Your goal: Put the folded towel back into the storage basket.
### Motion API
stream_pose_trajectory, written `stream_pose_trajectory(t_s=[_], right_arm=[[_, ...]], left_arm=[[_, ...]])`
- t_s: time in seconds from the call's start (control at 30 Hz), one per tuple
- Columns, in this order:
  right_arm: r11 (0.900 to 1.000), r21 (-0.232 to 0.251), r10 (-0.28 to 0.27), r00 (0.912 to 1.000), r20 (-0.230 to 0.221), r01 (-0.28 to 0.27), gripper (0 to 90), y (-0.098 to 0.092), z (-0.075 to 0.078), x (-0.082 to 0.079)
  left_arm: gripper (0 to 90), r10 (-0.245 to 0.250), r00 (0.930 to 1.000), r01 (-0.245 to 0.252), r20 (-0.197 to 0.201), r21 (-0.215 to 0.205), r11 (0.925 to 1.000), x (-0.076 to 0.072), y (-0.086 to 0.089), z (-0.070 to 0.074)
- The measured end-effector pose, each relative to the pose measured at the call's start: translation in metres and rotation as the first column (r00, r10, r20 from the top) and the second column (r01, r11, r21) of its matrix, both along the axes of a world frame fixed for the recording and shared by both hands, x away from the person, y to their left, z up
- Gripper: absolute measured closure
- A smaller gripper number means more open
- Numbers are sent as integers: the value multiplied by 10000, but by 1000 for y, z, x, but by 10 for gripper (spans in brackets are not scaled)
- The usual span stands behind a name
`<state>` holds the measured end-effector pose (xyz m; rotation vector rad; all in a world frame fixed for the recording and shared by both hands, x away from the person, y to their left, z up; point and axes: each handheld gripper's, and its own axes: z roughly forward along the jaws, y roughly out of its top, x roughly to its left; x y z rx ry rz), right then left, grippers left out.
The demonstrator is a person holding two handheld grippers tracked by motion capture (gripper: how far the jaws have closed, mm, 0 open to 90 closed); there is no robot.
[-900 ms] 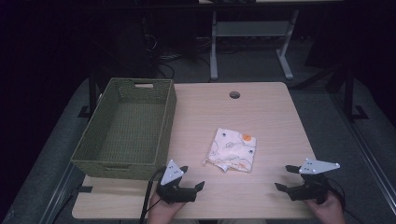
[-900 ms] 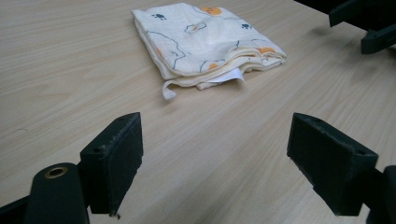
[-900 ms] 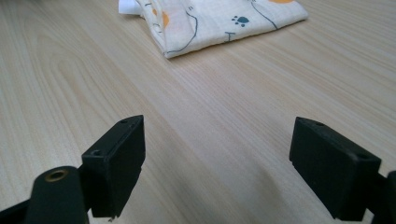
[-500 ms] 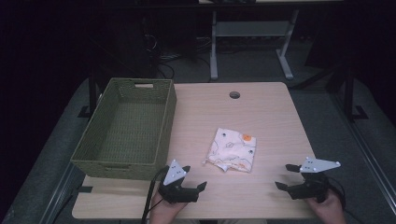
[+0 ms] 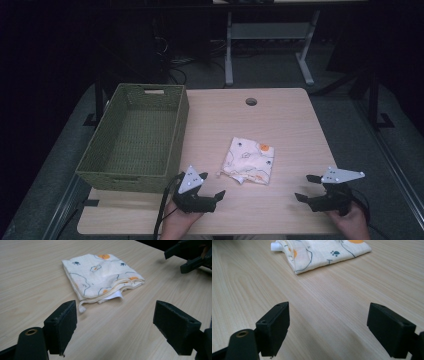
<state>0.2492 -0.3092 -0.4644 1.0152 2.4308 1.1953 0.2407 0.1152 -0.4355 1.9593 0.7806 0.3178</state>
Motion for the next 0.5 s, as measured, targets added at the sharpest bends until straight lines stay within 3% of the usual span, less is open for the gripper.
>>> stream_pose_trajectory(t_s=[0.5], right_arm=[[10000,73,7,10000,60,-8,180,0,2,0]], left_arm=[[188,-538,9986,537,14,353,9979,23,-24,16]])
